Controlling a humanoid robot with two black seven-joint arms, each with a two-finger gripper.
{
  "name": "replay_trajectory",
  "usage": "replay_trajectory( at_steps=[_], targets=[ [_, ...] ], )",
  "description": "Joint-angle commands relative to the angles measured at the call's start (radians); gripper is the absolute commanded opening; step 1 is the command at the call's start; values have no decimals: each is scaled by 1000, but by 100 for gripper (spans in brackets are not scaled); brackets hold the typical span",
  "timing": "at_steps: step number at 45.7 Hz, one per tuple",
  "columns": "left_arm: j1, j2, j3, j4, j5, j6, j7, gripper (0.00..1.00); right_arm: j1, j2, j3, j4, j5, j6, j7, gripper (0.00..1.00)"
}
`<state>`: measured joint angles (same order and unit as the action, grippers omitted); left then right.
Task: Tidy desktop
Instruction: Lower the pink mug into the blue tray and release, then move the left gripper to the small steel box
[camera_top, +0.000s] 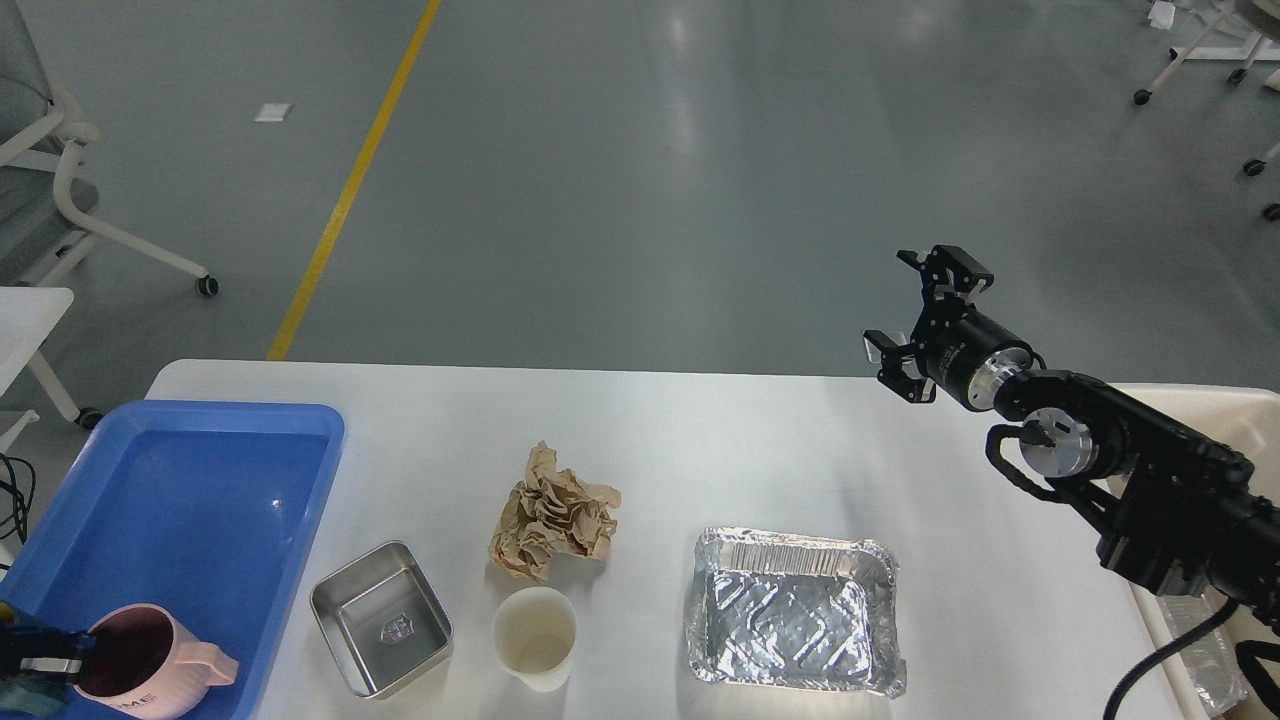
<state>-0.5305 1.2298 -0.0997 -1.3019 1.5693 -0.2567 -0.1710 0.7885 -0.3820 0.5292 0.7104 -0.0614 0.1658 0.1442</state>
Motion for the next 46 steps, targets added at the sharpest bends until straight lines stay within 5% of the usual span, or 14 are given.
replay_trajectory(
  at_steps=[1,21,30,38,46],
  targets=[
    [9,-13,-8,1,-9,5,-13,15,0,-1,0,0,0,0,0,100],
    [3,14,-55,-39,-256,-9,-21,91,8,-3,0,-3,-2,0,-2,100],
    [3,68,-235,-59,-584,-62,-102,96,12,-1,-2,-9,-5,-2,-2,100],
    [7,56,-305,-42,-782,-23,-76,96,17,3,-25,-9,-18,-5,-2,100],
    [11,-19,-301,-7,-850,138,-27,96,15,2,-28,-8,-18,-6,-2,100]
  ],
)
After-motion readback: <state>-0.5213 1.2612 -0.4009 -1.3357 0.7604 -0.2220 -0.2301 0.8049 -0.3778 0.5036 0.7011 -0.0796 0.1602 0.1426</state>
